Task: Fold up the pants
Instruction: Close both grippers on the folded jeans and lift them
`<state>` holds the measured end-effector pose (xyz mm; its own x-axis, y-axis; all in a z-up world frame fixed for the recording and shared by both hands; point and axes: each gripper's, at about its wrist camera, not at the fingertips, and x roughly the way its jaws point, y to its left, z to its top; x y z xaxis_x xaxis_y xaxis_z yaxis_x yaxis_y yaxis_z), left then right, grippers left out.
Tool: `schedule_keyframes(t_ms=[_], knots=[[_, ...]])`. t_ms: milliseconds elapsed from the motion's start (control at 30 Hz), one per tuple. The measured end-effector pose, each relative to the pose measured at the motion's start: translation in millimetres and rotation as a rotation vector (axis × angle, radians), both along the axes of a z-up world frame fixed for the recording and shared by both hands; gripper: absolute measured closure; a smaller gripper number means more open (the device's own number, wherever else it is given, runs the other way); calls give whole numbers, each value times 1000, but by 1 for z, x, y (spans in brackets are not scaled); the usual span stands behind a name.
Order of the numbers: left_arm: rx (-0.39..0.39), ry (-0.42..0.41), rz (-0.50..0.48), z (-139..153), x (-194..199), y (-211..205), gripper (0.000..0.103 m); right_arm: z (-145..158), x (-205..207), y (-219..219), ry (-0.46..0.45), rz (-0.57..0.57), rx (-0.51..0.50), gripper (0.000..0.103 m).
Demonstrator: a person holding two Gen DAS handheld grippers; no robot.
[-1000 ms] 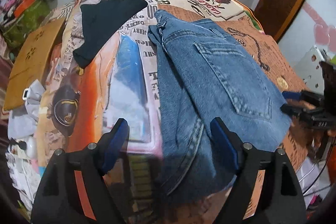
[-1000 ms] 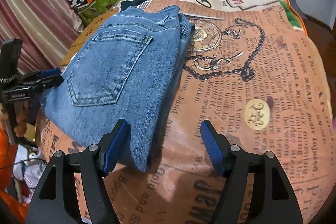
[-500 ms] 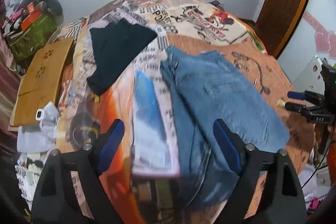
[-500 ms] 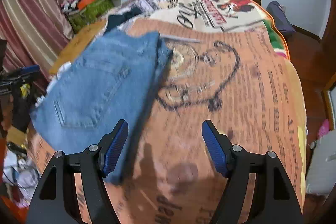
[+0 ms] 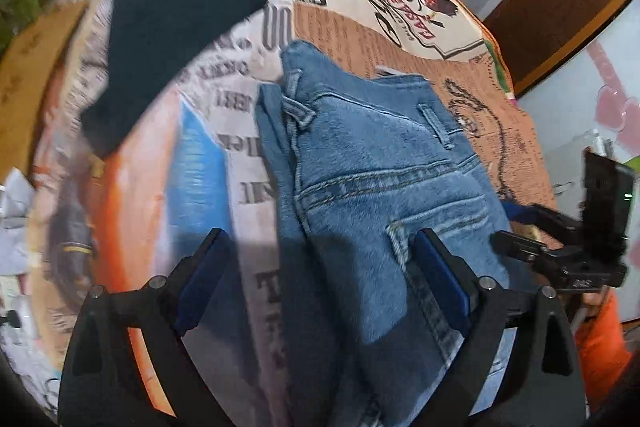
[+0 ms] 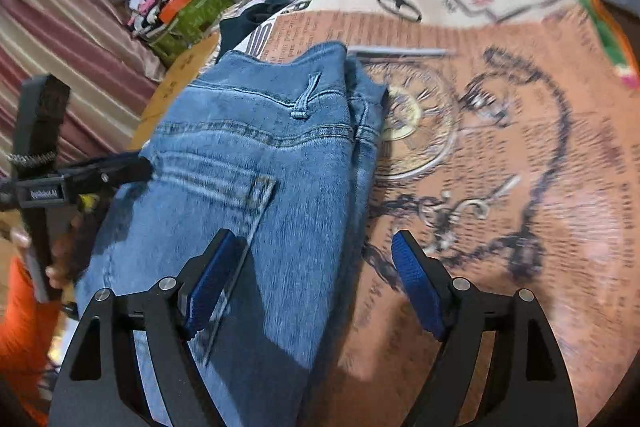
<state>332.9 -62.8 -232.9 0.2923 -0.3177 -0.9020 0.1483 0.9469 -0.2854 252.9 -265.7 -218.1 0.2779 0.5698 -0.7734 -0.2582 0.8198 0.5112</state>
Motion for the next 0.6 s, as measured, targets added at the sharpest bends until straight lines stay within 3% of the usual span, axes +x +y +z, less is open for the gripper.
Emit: schedule_keyframes(t_ms=[267,300,367,533,600], knots=[[-103,76,-50,-20,23,-8,12,-13,16,9,65,45,107,27],[-120,77,-55,-21,25,-9,15,-13,18,10,78,50,129,34],[-164,87,-69,-21,28,-10,33,-12,20,11,94,50,147,44],[-128,34,-76,-9,22,-17,44,7,16,15,37,55,90,73],[-104,-1,-82,0,15,-19,48,18,12,19,2,61,75,78]])
